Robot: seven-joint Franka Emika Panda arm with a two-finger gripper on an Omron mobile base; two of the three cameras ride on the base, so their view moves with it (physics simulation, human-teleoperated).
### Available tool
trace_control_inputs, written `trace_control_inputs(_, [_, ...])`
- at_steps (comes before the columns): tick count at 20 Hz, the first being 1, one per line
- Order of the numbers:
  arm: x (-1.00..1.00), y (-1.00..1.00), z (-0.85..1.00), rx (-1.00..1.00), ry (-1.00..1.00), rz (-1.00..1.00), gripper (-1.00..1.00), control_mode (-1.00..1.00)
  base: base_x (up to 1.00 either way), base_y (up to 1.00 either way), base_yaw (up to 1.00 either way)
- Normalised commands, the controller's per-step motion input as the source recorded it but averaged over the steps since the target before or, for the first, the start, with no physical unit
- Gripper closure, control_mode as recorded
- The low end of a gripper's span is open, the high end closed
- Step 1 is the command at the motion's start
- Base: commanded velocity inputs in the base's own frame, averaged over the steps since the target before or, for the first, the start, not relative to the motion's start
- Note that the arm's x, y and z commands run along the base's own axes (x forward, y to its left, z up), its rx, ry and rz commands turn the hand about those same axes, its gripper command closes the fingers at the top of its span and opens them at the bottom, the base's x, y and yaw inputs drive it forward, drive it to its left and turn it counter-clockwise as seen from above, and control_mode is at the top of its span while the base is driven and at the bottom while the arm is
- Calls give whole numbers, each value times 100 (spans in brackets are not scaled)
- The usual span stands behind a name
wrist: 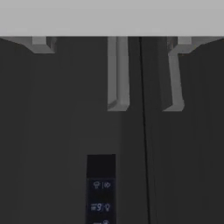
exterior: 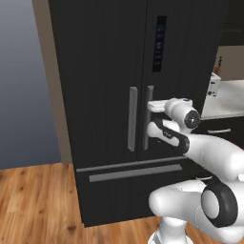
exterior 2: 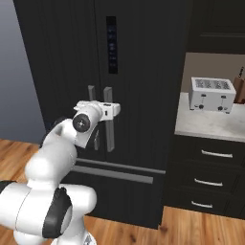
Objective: Take the donuts from the fridge and place them on the empty tray on the dining counter.
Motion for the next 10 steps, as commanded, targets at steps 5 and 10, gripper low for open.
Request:
trace_control_inputs(5, [70,0,-4,0,1,0,-100,-100,0,0,0])
trace_control_inputs(10, [68,-1,-14,0,-1,0,-100,-100,0,0,0])
